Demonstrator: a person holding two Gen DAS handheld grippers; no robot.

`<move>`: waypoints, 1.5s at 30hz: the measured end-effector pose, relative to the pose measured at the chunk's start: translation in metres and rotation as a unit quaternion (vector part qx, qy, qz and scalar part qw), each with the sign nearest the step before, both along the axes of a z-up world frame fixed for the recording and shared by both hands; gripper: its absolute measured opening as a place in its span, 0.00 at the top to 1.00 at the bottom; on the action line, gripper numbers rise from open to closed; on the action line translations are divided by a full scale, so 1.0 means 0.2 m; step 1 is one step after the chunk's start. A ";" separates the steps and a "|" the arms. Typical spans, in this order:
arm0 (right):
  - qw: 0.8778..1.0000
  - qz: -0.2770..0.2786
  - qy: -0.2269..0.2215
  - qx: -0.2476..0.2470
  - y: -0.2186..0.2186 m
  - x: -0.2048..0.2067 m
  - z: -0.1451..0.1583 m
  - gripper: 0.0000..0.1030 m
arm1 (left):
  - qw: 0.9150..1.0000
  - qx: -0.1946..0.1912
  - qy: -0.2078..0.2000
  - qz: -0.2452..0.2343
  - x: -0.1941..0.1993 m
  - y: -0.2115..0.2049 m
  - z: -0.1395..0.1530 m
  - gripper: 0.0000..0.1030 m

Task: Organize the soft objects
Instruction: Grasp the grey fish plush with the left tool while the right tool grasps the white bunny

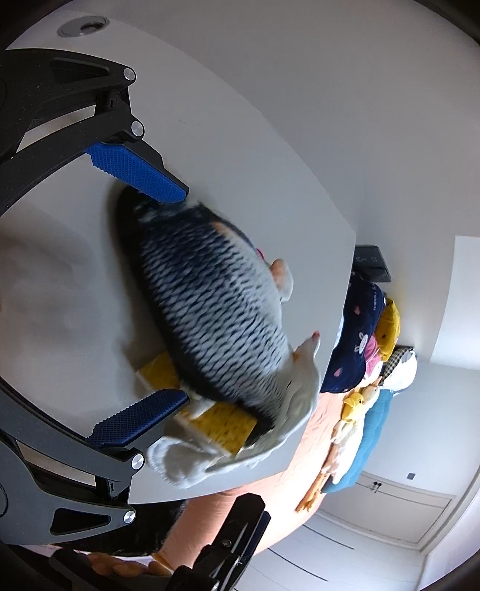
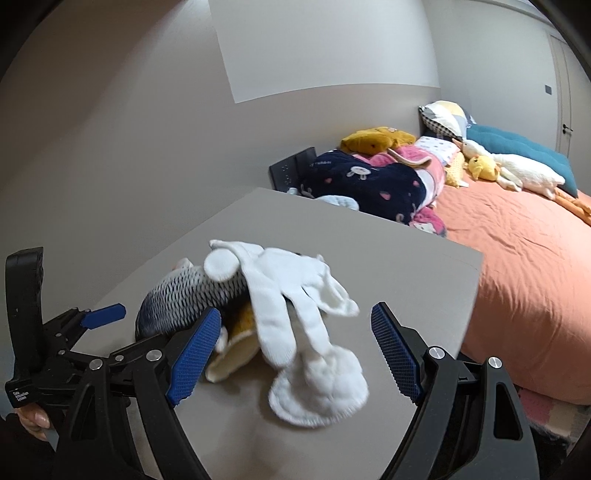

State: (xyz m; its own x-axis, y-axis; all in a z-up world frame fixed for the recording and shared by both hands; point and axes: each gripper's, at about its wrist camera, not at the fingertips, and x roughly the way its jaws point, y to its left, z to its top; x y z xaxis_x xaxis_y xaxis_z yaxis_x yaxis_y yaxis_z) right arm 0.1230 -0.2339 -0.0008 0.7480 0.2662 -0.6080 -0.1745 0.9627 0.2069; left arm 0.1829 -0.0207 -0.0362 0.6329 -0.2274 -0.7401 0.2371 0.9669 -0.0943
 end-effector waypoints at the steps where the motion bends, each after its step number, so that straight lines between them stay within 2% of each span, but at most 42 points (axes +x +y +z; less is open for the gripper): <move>1: 1.000 0.000 0.000 -0.002 0.01 0.02 0.00 0.19 | 1.000 -0.003 0.002 -0.001 0.03 0.01 -0.01 0.05; 11: 0.999 0.035 0.017 0.007 0.10 0.23 -0.06 0.19 | 1.000 -0.008 0.017 -0.014 0.15 0.02 -0.12 0.06; 15: 0.998 0.047 0.030 0.004 0.14 0.28 -0.09 0.19 | 1.000 0.006 0.013 -0.024 0.15 0.01 -0.15 0.23; 16: 0.998 0.050 0.031 0.004 0.15 0.29 -0.10 0.21 | 1.000 0.008 0.012 -0.026 0.14 0.01 -0.15 0.28; 17: 0.998 0.051 0.031 0.003 0.16 0.29 -0.10 0.25 | 1.000 0.010 0.010 -0.028 0.14 0.01 -0.15 0.31; 19: 0.998 0.056 0.035 0.006 0.16 0.29 -0.11 0.44 | 1.000 0.009 0.004 -0.028 0.13 0.01 -0.14 0.40; 20: 0.998 0.057 0.037 0.008 0.16 0.30 -0.11 0.48 | 1.000 0.007 0.003 -0.027 0.13 0.01 -0.14 0.42; 25: 0.998 0.059 0.029 0.009 0.16 0.28 -0.10 0.84 | 1.000 -0.003 -0.004 -0.015 0.11 0.03 -0.12 0.58; 26: 0.998 0.058 0.025 0.006 0.16 0.27 -0.09 0.87 | 1.000 -0.005 -0.006 -0.012 0.11 0.04 -0.11 0.60; 30: 0.999 0.050 0.004 -0.008 0.14 0.24 -0.04 0.89 | 1.000 -0.013 -0.020 0.004 0.08 0.05 -0.07 0.67; 37: 0.999 0.041 -0.016 0.002 0.08 0.18 0.07 0.89 | 0.999 -0.009 -0.050 0.014 0.02 0.07 0.08 0.67; 45: 0.999 0.032 -0.036 0.011 0.01 0.05 0.19 0.89 | 0.996 -0.024 -0.080 0.027 -0.08 0.08 0.25 0.67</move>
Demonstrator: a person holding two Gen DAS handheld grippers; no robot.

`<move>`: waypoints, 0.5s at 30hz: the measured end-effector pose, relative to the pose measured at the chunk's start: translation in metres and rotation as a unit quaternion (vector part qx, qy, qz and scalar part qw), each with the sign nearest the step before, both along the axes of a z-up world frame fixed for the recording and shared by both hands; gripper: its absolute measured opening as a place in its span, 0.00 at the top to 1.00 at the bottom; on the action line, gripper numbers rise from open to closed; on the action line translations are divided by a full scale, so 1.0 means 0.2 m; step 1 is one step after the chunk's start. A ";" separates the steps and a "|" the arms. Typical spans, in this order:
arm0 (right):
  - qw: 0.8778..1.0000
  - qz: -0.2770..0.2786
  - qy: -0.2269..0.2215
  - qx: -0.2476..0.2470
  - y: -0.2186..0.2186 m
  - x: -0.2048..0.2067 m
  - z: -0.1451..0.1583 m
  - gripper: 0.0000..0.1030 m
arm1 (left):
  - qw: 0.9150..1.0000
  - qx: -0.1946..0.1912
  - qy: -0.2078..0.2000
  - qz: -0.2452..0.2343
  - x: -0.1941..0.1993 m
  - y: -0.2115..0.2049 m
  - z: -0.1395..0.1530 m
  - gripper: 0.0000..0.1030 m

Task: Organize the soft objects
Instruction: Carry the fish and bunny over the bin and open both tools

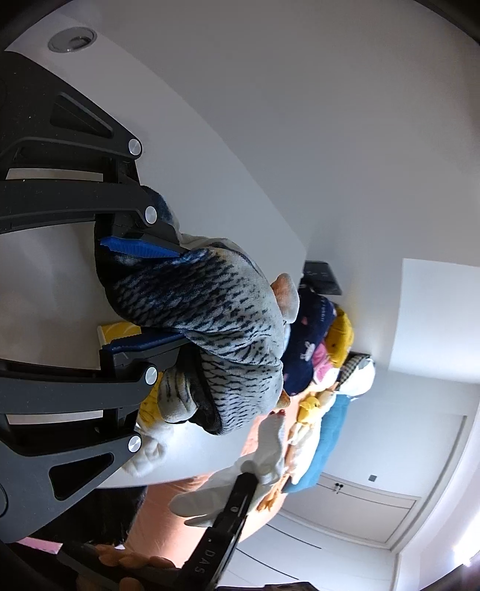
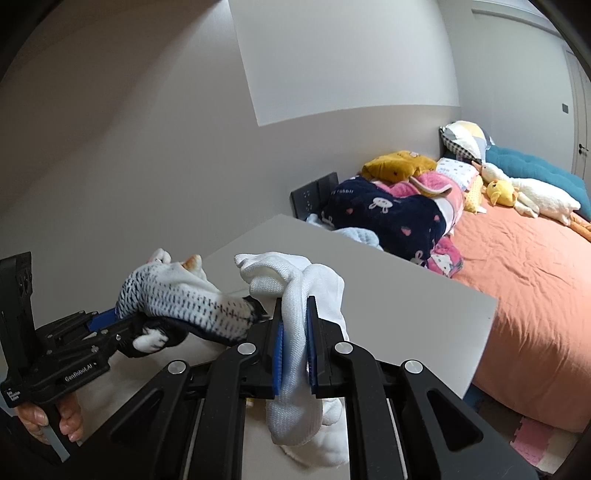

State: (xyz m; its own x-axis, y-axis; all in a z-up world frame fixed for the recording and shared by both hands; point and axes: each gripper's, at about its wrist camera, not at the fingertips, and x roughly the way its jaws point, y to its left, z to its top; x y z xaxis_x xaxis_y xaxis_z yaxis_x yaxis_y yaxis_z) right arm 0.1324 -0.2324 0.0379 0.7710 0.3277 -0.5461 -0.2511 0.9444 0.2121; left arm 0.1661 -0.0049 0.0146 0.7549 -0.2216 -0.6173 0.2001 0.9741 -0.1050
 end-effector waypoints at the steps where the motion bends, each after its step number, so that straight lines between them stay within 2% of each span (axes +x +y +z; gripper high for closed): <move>1: 1.000 -0.001 -0.002 0.002 -0.01 -0.01 0.01 0.89 | 1.000 0.001 -0.002 -0.001 -0.01 -0.01 0.01 0.67; 6: 1.000 -0.009 -0.010 0.008 -0.07 -0.11 0.06 0.89 | 1.000 0.003 -0.012 -0.009 -0.11 -0.06 0.09 0.67; 15: 0.999 -0.037 -0.013 0.005 -0.21 -0.33 0.10 0.89 | 1.000 -0.001 -0.013 -0.021 -0.27 -0.15 0.11 0.66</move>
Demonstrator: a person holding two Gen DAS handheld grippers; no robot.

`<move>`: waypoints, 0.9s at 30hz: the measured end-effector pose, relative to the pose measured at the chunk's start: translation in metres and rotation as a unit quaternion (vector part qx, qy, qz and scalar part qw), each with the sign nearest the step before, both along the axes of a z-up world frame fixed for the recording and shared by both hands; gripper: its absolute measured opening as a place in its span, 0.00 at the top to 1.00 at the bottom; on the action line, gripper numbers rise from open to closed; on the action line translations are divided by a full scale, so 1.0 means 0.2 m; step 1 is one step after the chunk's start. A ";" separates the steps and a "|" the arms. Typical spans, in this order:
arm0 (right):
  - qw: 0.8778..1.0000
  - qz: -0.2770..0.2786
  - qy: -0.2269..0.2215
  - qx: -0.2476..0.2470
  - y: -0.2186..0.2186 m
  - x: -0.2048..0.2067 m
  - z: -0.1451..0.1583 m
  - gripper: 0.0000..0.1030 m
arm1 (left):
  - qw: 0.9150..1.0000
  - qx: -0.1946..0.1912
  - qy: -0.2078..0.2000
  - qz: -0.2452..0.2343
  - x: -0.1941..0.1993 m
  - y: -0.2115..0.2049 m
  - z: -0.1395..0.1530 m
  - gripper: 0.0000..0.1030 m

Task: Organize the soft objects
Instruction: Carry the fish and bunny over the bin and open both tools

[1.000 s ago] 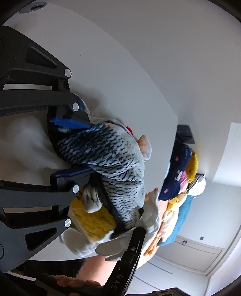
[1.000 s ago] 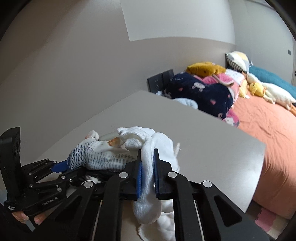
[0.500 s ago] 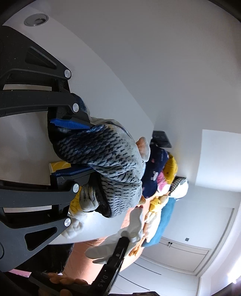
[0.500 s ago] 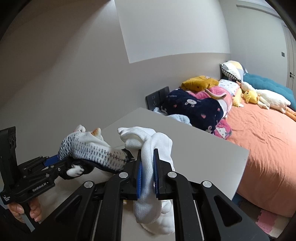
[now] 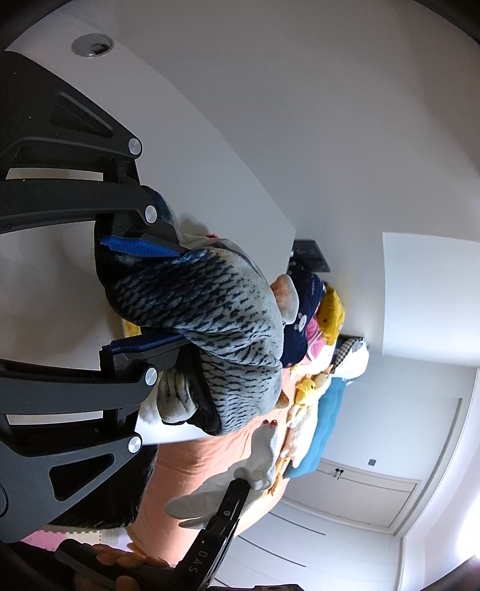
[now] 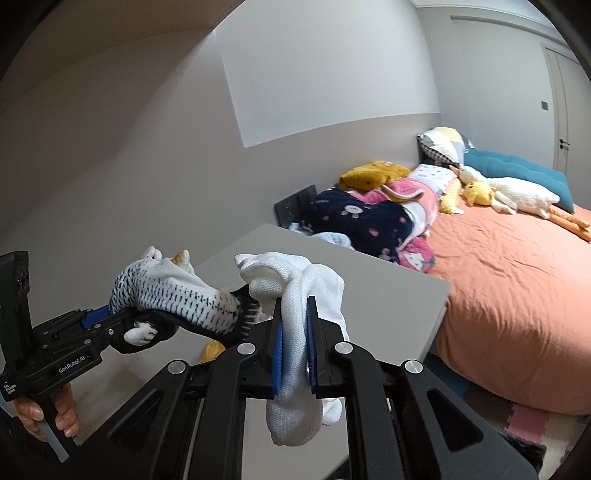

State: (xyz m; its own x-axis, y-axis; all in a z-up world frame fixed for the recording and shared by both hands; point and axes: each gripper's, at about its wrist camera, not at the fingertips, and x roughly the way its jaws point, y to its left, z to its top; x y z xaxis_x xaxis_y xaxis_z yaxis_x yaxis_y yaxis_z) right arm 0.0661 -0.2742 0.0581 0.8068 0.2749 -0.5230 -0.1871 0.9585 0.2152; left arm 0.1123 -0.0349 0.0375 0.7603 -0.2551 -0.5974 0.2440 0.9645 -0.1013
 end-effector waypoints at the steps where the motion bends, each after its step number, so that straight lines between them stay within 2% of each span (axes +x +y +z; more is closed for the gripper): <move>1: 1.000 -0.003 0.000 0.000 -0.02 -0.03 0.00 0.89 | 1.000 0.000 0.000 -0.002 -0.02 -0.02 0.00 0.66; 15: 0.999 -0.047 -0.008 0.008 -0.27 -0.39 -0.01 0.89 | 0.999 0.008 0.009 -0.047 -0.28 -0.28 -0.03 0.65; 27: 0.996 -0.091 -0.020 0.008 -0.48 -0.64 -0.01 0.89 | 0.996 0.008 0.013 -0.092 -0.40 -0.51 -0.04 0.63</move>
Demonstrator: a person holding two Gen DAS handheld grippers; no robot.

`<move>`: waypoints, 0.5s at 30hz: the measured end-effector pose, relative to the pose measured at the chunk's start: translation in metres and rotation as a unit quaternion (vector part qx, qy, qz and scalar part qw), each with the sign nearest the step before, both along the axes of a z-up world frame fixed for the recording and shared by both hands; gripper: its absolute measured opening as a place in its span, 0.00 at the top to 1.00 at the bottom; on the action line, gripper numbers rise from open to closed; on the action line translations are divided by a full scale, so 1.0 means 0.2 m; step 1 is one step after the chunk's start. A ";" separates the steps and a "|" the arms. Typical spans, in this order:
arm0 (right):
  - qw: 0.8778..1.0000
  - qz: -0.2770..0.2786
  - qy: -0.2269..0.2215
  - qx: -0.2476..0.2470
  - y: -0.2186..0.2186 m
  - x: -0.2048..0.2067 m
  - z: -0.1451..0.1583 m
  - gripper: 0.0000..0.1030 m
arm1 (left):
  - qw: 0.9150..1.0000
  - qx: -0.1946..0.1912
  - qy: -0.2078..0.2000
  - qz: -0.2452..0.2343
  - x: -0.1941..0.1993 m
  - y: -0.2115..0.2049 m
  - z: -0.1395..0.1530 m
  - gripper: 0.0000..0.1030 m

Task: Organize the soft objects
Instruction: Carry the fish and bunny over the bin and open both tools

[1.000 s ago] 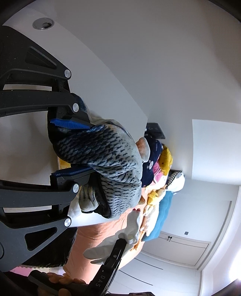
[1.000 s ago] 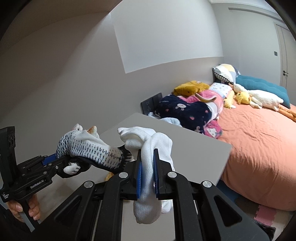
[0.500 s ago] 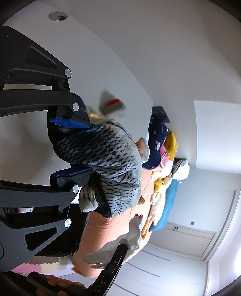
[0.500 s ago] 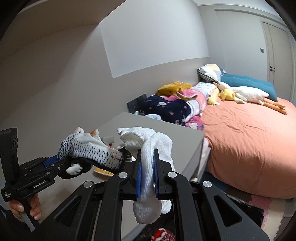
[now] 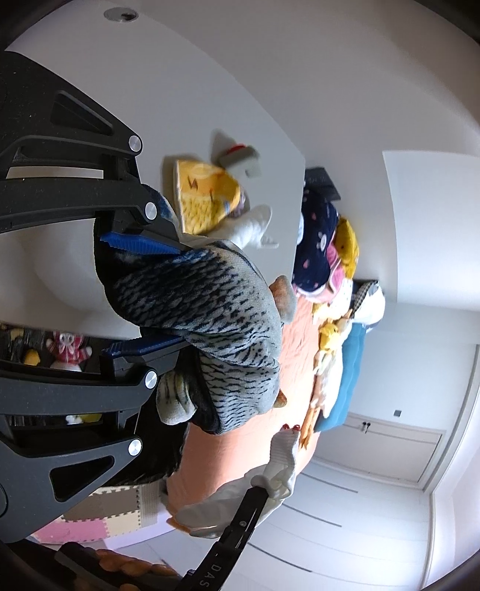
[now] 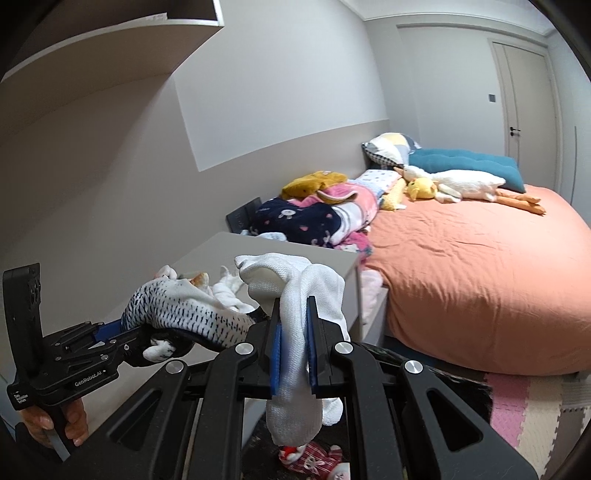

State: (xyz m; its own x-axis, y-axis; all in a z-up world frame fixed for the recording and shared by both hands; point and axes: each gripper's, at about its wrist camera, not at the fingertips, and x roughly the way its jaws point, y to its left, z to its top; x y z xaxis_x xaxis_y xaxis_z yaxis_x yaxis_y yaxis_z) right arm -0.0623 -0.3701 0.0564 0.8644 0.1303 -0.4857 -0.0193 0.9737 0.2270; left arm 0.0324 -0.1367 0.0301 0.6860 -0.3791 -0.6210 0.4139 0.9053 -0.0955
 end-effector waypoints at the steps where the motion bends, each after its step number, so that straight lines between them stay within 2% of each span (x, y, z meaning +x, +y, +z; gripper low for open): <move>1: 1.000 -0.004 0.000 -0.001 -0.02 -0.02 0.00 0.89 | 1.000 0.000 0.001 -0.005 -0.01 -0.02 -0.01 0.63; 15: 0.999 -0.052 0.008 0.001 -0.22 -0.20 -0.06 0.89 | 0.997 0.024 0.012 -0.079 -0.17 -0.34 -0.09 0.63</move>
